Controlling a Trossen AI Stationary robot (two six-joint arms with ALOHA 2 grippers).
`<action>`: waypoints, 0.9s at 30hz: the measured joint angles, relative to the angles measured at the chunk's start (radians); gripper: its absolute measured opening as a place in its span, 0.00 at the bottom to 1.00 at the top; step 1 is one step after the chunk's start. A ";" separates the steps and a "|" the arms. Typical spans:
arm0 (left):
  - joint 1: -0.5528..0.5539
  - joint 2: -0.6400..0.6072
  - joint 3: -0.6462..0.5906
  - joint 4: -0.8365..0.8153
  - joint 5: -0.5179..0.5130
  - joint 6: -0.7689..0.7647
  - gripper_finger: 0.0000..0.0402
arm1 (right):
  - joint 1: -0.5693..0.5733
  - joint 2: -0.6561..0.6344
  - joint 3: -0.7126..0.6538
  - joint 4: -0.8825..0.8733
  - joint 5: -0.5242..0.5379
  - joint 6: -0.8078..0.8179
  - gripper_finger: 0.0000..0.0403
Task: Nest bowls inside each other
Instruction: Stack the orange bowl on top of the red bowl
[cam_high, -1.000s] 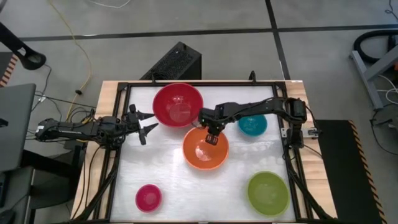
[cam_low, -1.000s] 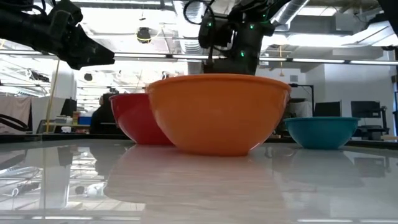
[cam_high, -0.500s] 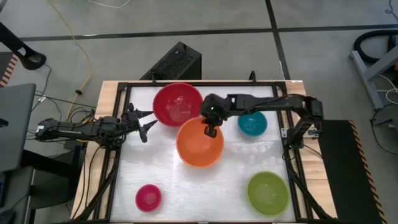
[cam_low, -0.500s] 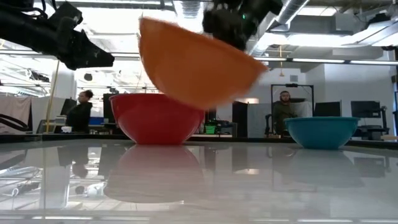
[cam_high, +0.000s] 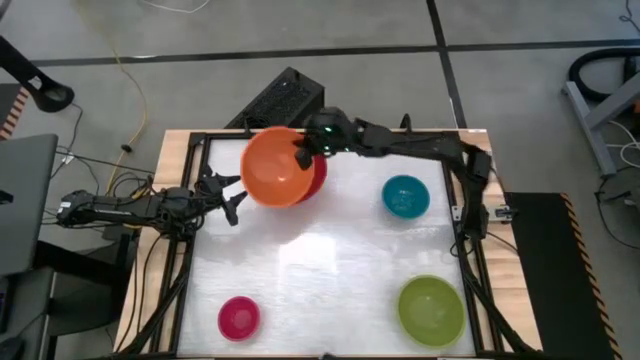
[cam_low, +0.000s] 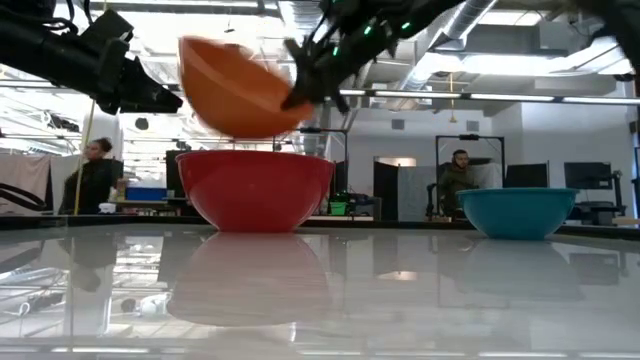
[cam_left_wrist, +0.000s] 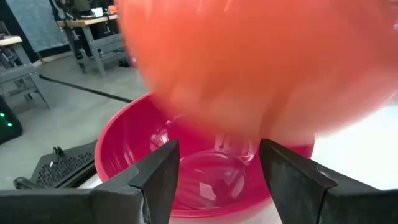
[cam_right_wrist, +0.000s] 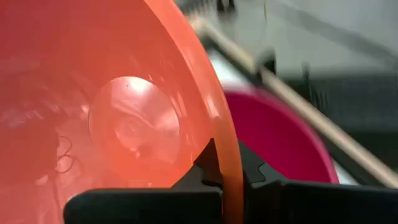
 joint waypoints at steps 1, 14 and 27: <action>0.000 0.000 0.000 -0.010 -0.003 0.004 0.53 | -0.011 0.030 0.041 -0.048 -0.001 0.000 0.04; -0.001 -0.001 0.000 0.000 0.003 0.008 0.53 | -0.062 0.279 0.367 -0.343 0.022 0.005 0.04; -0.001 -0.001 0.000 0.006 0.005 0.006 0.53 | -0.064 0.320 0.379 -0.393 0.029 0.002 0.23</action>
